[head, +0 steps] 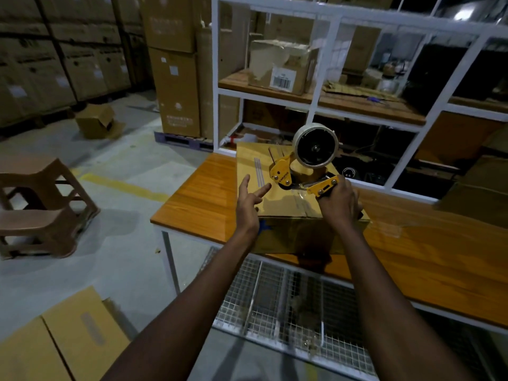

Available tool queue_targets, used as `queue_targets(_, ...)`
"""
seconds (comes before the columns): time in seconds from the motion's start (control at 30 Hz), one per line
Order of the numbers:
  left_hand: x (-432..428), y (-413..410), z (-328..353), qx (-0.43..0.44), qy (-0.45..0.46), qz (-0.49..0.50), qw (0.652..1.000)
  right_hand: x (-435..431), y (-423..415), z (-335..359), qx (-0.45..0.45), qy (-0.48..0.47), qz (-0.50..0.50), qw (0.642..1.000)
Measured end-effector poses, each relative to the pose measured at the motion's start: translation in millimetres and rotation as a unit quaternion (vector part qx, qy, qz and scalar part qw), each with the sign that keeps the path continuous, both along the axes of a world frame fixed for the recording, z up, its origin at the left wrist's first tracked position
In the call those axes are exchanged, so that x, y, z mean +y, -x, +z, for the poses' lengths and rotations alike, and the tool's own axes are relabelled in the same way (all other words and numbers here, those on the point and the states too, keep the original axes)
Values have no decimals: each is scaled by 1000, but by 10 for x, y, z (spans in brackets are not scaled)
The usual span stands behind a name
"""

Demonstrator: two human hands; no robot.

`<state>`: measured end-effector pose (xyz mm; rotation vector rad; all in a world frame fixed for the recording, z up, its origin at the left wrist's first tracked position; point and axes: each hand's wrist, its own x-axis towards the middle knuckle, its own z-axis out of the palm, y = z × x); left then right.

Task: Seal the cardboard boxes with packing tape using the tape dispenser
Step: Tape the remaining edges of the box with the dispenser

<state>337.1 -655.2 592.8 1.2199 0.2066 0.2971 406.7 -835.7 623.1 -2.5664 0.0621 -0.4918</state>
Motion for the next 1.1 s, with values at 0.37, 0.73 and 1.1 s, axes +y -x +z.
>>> queue_targets(0.37,-3,134,206,-24,-45,-25,998,161,37,-44,4,6,-7,1000)
queue_targets(0.73,199,121,-153,121,-16,35,992,247,51,-22,-34,-24,0,999)
queue_targets(1.1,244,-179,280,212,175,-170,946,294,65,20,-32,-13,13,999)
